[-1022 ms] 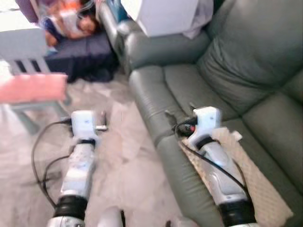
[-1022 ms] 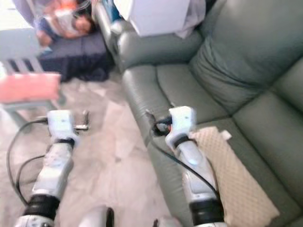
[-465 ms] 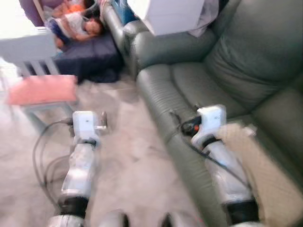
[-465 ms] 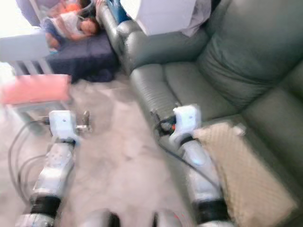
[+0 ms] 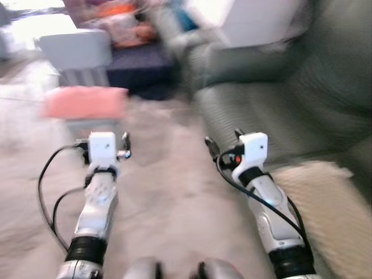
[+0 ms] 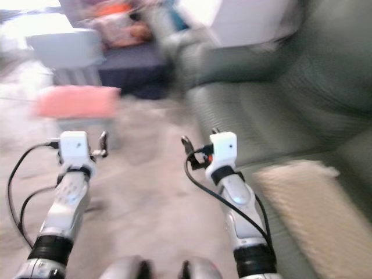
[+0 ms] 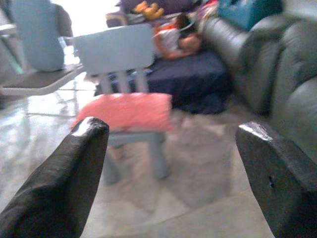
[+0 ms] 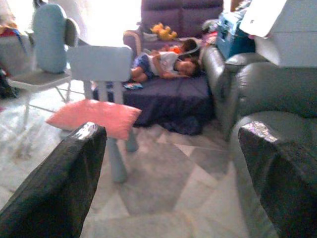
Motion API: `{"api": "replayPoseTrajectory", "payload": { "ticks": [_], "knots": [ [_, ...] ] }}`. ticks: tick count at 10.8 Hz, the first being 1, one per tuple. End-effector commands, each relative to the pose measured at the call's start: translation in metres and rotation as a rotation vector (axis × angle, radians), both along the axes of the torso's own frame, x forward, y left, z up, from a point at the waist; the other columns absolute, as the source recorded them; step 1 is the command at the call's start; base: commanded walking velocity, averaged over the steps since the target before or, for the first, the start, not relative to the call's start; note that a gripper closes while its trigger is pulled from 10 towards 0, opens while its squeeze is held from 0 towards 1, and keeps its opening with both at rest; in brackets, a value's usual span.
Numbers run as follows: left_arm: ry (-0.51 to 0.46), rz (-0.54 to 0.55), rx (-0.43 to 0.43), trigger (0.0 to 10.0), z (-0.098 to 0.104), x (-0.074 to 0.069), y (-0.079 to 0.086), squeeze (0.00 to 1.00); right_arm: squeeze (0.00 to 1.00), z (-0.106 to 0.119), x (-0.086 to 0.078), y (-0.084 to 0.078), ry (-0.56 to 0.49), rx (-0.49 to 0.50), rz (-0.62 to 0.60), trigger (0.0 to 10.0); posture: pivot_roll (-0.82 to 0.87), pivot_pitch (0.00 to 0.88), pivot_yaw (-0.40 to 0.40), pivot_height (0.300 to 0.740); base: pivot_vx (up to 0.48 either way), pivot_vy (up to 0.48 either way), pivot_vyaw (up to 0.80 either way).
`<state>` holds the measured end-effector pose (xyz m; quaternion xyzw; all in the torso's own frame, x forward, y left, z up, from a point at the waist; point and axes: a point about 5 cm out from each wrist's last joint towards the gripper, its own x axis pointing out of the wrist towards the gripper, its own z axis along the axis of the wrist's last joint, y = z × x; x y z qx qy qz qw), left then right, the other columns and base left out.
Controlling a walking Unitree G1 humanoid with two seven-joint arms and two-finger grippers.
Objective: Move the pillow to the sofa
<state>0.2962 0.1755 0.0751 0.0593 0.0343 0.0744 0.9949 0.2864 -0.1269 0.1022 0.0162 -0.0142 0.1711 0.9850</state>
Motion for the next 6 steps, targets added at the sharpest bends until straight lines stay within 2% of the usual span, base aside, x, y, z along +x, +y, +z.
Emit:
{"api": "replayPoseTrajectory", "payload": {
  "ticks": [1, 6],
  "knots": [
    [-0.002, -0.023, 0.01, 10.0, 0.0014, 0.0019, -0.0082, 0.0, 0.0, -0.0016, -0.0017, -0.0069, 0.005, -0.001, -0.02, 10.0, -0.1, 0.073, -0.033, 0.74, 0.0, 0.48, 0.0],
    [-0.043, -0.029, 0.028, 10.0, 0.0048, -0.0008, -0.0088, 0.0, 0.0, -0.0036, -0.0028, -0.0084, 0.011, -0.001, -0.03, 10.0, -0.09, 0.08, -0.033, 0.74, 0.0, 0.465, 0.0]
  ]
}}
